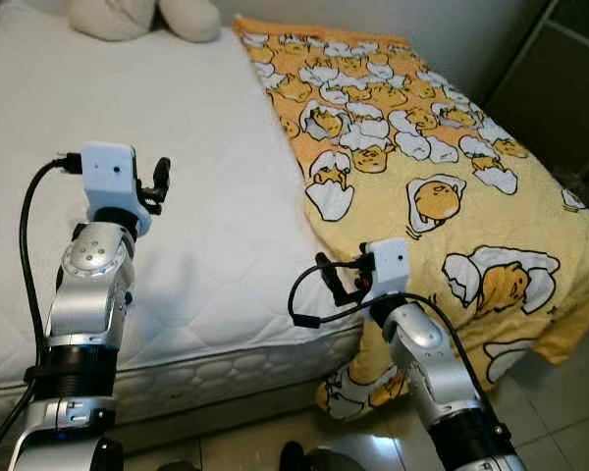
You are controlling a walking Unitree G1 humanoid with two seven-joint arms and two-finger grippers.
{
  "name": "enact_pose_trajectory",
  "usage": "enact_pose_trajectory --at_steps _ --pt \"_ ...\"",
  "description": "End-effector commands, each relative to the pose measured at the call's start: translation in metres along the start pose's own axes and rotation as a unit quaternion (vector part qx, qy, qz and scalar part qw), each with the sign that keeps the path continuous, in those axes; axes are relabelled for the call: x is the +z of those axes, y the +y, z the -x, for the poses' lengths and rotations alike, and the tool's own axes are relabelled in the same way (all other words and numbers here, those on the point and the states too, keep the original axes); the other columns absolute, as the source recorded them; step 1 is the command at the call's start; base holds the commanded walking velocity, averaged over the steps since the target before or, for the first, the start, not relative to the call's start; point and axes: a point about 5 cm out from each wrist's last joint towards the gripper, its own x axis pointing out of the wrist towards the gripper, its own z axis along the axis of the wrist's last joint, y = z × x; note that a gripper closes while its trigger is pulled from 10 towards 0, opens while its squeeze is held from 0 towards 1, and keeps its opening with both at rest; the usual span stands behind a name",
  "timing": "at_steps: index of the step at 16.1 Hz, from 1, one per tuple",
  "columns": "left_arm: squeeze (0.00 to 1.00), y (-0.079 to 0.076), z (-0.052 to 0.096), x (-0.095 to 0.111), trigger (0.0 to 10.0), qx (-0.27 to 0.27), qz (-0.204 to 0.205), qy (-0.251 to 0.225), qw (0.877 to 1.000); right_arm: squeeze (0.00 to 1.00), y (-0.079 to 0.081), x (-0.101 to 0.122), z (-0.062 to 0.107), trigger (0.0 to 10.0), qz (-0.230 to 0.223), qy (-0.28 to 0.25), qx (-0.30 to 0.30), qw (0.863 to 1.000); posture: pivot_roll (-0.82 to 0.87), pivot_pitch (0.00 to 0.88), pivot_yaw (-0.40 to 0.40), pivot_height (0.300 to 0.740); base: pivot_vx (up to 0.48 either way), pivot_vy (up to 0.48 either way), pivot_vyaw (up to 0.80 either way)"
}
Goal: Clean up the room
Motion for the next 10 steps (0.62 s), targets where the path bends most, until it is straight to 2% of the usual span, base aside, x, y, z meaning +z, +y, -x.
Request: enact_pose_trajectory --at_steps 1,4,6,8,10 --pt "1.0 -0.004 0.002 -0.012 10.0 -0.001 -0.01 0.03 1.0 0.3 -0.005 0.002 0.0 10.0 0.003 -0.005 -0.005 1.0 0.14 0.0 -0.131 0.74 0.0 0.0 0.0" --pt "1.0 -0.004 0.003 -0.021 10.0 0.007 -0.012 0.053 0.999 0.3 -0.004 -0.001 0.002 10.0 0.003 -0.005 -0.006 1.0 0.13 0.0 -0.125 0.74 0.0 0.0 0.0" --pt "1.0 0.002 0.005 -0.034 10.0 0.04 -0.014 0.095 0.995 0.3 -0.004 -0.004 0.006 10.0 0.002 -0.001 -0.004 1.0 0.13 0.0 -0.122 0.74 0.0 0.0 0.0" --pt "1.0 0.0 0.006 -0.052 10.0 0.052 0.011 0.154 0.987 0.31 -0.002 -0.005 0.007 10.0 0.002 -0.001 -0.003 1.0 0.13 0.002 -0.123 0.74 0.0 0.0 0.0" --pt "1.0 -0.004 0.004 -0.06 10.0 0.049 0.033 0.18 0.982 0.3 -0.001 -0.005 0.008 10.0 0.0 -0.001 0.0 1.0 0.12 0.012 -0.125 0.74 0.0 0.0 0.0"
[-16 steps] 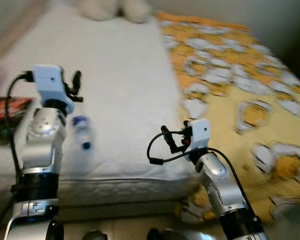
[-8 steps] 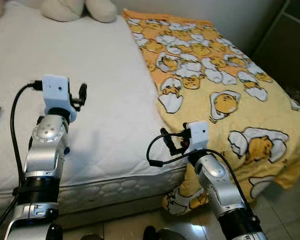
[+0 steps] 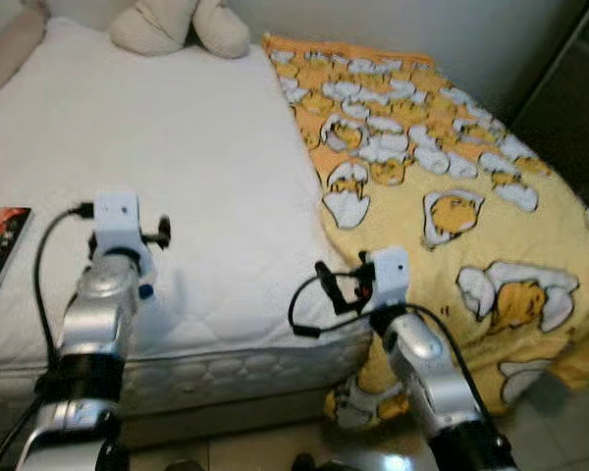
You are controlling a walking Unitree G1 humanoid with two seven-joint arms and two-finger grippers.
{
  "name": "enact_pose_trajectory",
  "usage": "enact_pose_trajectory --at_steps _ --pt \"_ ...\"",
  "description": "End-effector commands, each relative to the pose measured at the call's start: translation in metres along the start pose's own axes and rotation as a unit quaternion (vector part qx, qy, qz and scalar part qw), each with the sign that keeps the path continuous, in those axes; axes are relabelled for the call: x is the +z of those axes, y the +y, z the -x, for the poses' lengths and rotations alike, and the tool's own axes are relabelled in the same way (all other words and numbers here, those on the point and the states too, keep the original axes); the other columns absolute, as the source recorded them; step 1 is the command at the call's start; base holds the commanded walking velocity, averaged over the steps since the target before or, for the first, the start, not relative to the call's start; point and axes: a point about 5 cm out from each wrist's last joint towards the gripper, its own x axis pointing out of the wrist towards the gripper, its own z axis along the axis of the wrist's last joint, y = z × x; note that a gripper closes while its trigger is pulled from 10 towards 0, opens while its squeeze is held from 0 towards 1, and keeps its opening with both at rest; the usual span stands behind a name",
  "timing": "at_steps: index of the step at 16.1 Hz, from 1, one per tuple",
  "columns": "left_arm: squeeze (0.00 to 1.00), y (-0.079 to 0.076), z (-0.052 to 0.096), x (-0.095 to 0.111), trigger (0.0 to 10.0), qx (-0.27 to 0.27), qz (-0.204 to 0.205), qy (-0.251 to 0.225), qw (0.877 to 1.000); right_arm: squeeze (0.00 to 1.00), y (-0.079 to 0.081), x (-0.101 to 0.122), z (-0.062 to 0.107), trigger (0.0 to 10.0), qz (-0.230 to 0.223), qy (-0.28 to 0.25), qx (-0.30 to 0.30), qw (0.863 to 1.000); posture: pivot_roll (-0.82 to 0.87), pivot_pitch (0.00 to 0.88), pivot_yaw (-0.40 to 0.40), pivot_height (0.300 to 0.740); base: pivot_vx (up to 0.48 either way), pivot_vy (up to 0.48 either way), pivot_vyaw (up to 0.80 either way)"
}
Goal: Clean up the room
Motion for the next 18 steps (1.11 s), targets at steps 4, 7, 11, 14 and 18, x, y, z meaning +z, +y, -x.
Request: enact_pose_trajectory --at_steps 4,7,11,14,18 --pt "0.0 -0.01 -0.005 0.005 10.0 -0.014 -0.004 0.001 1.0 0.3 -0.003 0.006 0.0 10.0 0.008 -0.012 -0.003 1.0 0.11 0.02 -0.123 0.74 0.0 0.0 0.0" --pt "0.0 -0.008 -0.008 0.005 10.0 0.005 -0.019 0.004 1.0 0.26 -0.003 0.007 0.002 10.0 0.003 -0.014 -0.008 1.0 0.1 0.029 -0.118 0.74 0.0 0.0 0.0" --pt "0.0 -0.004 -0.023 0.017 10.0 0.018 -0.041 -0.012 0.999 0.26 0.0 0.006 0.009 10.0 0.003 -0.013 -0.003 1.0 0.08 0.071 -0.117 0.74 0.0 0.0 0.0" --pt "0.0 0.0 -0.029 0.018 10.0 0.025 -0.049 0.009 0.998 0.27 0.002 0.002 0.025 10.0 0.003 -0.006 -0.001 1.0 0.05 0.125 -0.125 0.74 0.0 0.0 0.0" --pt "0.0 0.006 -0.033 0.012 10.0 0.038 -0.049 0.037 0.997 0.27 0.014 -0.011 0.062 10.0 0.004 0.034 0.02 0.999 0.02 0.249 -0.168 0.74 0.0 0.0 0.0"
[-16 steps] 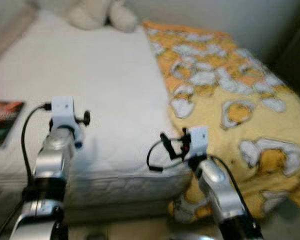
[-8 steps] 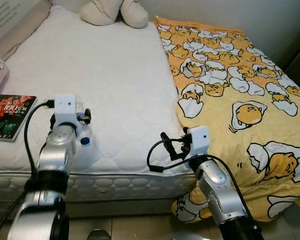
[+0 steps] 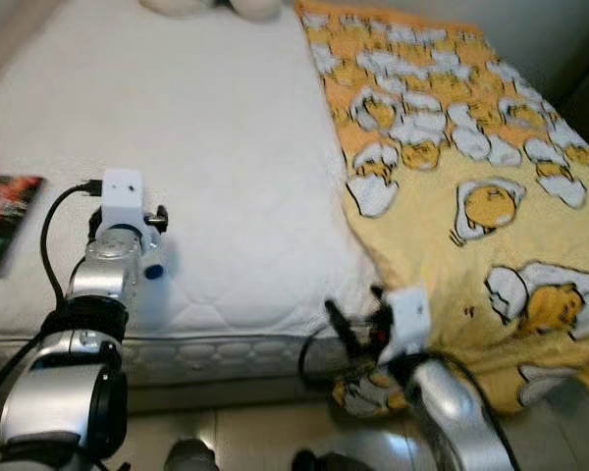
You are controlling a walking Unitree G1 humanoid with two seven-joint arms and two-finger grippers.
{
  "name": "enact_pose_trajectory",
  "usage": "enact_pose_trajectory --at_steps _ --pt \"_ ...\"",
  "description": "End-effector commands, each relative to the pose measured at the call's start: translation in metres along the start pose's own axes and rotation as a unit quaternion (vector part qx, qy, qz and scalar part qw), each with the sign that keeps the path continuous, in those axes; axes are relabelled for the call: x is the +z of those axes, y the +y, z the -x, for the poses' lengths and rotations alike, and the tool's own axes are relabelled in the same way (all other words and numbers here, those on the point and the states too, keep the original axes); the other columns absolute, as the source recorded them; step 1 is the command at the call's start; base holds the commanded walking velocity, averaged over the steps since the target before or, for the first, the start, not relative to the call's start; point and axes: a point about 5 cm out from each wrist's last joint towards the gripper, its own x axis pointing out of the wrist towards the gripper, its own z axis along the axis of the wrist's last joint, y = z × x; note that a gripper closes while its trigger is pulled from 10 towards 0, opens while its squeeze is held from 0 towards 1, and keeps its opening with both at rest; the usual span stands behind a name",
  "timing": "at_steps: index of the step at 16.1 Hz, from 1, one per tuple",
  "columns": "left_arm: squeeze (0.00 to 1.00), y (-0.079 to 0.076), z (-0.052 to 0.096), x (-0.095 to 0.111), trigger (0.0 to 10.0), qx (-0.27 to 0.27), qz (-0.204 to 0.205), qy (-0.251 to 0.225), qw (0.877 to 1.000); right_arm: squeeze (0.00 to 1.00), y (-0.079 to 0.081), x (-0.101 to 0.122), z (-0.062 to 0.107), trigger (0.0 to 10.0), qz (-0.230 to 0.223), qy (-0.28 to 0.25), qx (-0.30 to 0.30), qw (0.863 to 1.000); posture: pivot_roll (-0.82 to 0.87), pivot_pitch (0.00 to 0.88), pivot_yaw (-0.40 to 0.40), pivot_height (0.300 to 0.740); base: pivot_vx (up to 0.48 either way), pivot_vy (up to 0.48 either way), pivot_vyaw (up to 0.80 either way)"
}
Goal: Clean up the room
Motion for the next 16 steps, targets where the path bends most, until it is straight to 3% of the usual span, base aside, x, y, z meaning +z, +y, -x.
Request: enact_pose_trajectory --at_steps 1,5,10,11,16 --pt "0.0 -0.005 -0.001 -0.001 10.0 -0.004 0.003 0.005 1.0 0.27 -0.001 0.003 0.003 10.0 0.008 0.003 0.003 1.0 0.02 0.249 -0.168 0.74 0.0 0.0 0.0" --pt "0.0 -0.013 -0.001 -0.02 10.0 -0.001 0.0 0.043 0.999 0.28 -0.002 0.006 0.016 10.0 0.007 0.019 -0.004 1.0 -0.02 0.283 -0.171 0.74 0.0 0.0 0.0" --pt "0.0 -0.012 -0.002 -0.02 10.0 0.034 -0.09 0.039 0.995 0.28 -0.005 0.006 0.027 10.0 0.006 0.03 -0.024 0.999 -0.05 0.275 -0.15 0.74 0.0 0.0 0.0" --pt "0.0 -0.01 -0.002 -0.025 0.0 0.028 -0.083 0.05 0.995 0.28 -0.003 0.005 0.028 10.0 0.005 0.033 -0.025 0.999 -0.06 0.27 -0.145 0.74 0.0 0.0 0.0" --pt "0.0 -0.005 0.0 -0.041 0.0 0.017 0.009 0.088 0.996 0.28 -0.006 0.008 0.024 10.0 0.004 0.032 -0.032 0.999 -0.06 0.256 -0.133 0.74 0.0 0.0 0.0"
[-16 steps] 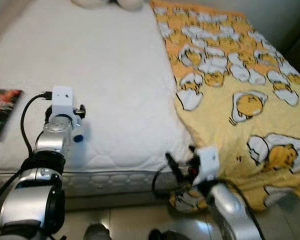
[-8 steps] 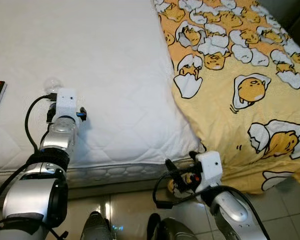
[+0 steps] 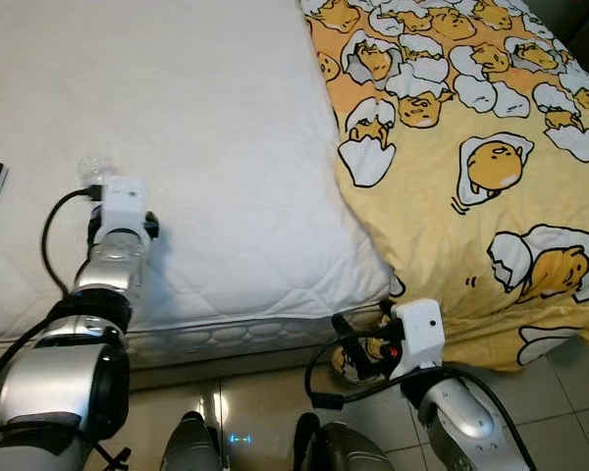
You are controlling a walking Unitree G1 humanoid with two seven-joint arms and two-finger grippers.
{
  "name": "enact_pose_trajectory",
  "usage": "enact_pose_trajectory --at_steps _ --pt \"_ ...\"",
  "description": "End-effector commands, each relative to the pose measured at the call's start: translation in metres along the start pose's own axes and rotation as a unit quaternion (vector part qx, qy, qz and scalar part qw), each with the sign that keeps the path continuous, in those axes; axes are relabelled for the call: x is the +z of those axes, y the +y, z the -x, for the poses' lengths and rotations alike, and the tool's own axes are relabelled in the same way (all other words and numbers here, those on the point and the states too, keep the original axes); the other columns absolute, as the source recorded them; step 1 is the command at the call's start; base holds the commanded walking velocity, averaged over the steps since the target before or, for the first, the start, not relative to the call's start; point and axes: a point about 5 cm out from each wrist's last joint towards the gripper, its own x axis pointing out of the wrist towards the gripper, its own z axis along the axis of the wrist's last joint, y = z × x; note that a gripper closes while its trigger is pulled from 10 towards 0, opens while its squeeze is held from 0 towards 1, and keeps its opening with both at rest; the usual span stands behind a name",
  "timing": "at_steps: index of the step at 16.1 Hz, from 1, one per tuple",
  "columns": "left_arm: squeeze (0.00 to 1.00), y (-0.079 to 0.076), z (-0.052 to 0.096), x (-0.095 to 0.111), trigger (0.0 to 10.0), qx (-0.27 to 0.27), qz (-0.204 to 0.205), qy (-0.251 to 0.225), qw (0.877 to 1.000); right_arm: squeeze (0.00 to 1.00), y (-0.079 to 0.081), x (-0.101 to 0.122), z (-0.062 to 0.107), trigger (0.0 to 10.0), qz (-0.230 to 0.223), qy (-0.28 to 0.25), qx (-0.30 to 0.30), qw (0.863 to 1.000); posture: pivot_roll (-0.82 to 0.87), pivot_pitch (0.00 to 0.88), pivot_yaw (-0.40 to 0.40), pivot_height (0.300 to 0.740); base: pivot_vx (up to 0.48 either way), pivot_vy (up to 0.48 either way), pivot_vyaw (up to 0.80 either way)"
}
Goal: Clean up the room
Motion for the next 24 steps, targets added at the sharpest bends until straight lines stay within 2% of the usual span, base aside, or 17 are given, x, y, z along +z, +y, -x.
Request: enact_pose_trajectory --at_steps 1,3,6,8,9,10,11,12,13,15,16,19,20,21,22,24 --pt "0.0 -0.009 0.004 -0.034 0.0 -0.035 0.017 0.069 0.997 0.28 -0.004 -0.002 0.003 10.0 -0.001 0.009 -0.012 1.0 -0.06 0.254 -0.131 0.74 0.0 0.0 0.0" --pt "0.0 -0.008 0.004 -0.039 0.0 -0.043 0.002 0.073 0.996 0.29 -0.004 -0.001 0.004 10.0 0.0 0.007 -0.014 1.0 -0.07 0.257 -0.129 0.74 0.0 0.0 0.0" --pt "0.0 -0.01 0.005 -0.04 0.0 -0.052 0.001 0.072 0.996 0.29 -0.006 -0.003 0.002 10.0 -0.003 0.009 -0.021 1.0 -0.07 0.239 -0.119 0.74 0.0 0.0 0.0" --pt "0.0 -0.012 0.004 -0.033 0.0 -0.066 0.02 0.046 0.997 0.28 -0.012 0.001 -0.01 10.0 -0.005 -0.002 -0.027 1.0 -0.03 0.167 -0.106 0.74 0.0 0.0 0.0" --pt "0.0 -0.013 0.004 -0.03 0.0 -0.07 0.022 0.037 0.997 0.28 -0.014 0.003 -0.013 10.0 -0.005 -0.007 -0.029 1.0 -0.03 0.167 -0.106 0.74 0.0 0.0 0.0" --pt "0.0 -0.014 0.004 -0.027 0.0 -0.079 0.025 0.026 0.996 0.28 -0.018 0.01 -0.024 10.0 -0.003 -0.021 -0.032 0.999 0.0 0.117 -0.101 0.74 0.0 0.0 0.0" --pt "0.0 -0.017 0.005 -0.022 0.0 -0.09 0.035 0.008 0.995 0.28 -0.021 0.015 -0.032 10.0 -0.001 -0.031 -0.032 0.999 0.01 0.096 -0.097 0.74 0.0 0.0 0.0" --pt "0.0 -0.028 0.009 0.021 0.0 -0.154 0.075 -0.119 0.978 0.28 -0.023 0.022 -0.044 10.0 0.004 -0.044 -0.032 0.998 0.02 0.058 -0.085 0.74 0.0 0.0 0.0" --pt "0.0 -0.029 0.014 0.044 0.0 -0.172 0.078 -0.175 0.966 0.29 -0.025 0.026 -0.048 10.0 0.004 -0.052 -0.034 0.998 0.03 0.05 -0.081 0.74 0.0 0.0 0.0" --pt "0.0 -0.024 0.019 0.061 0.0 -0.173 0.064 -0.212 0.96 0.29 -0.027 0.027 -0.052 10.0 0.004 -0.057 -0.036 0.998 0.05 0.04 -0.077 0.74 0.0 0.0 0.0" --pt "0.0 -0.005 0.028 0.082 0.0 -0.163 0.084 -0.259 0.948 0.29 -0.024 0.026 -0.061 10.0 0.003 -0.058 -0.029 0.998 0.09 0.025 -0.077 0.74 0.0 0.0 0.0" --pt "0.0 0.01 0.028 0.079 0.0 -0.143 0.096 -0.259 0.95 0.29 -0.019 0.027 -0.069 10.0 0.003 -0.065 -0.017 0.998 0.1 0.01 -0.086 0.74 0.0 0.0 0.0" --pt "0.0 0.01 0.028 0.074 0.0 -0.141 0.073 -0.254 0.954 0.29 -0.019 0.029 -0.071 10.0 0.004 -0.068 -0.014 0.998 0.11 0.009 -0.089 0.74 0.0 0.0 0.0" --pt "0.0 0.007 0.028 0.067 5.7 -0.127 0.034 -0.24 0.962 0.29 -0.019 0.03 -0.073 10.0 0.005 -0.069 -0.011 0.998 0.12 0.008 -0.095 0.74 0.0 0.0 0.0" --pt "1.0 0.007 0.029 0.061 10.0 -0.116 0.013 -0.236 0.965 0.29 -0.019 0.03 -0.075 10.0 0.006 -0.071 -0.01 0.997 0.12 0.012 -0.096 0.74 0.0 0.0 0.0" --pt "1.0 0.01 0.027 0.056 10.0 -0.081 -0.046 -0.231 0.969 0.28 -0.019 0.028 -0.075 10.0 0.006 -0.071 -0.007 0.997 0.12 0.017 -0.105 0.74 0.0 0.0 0.0"
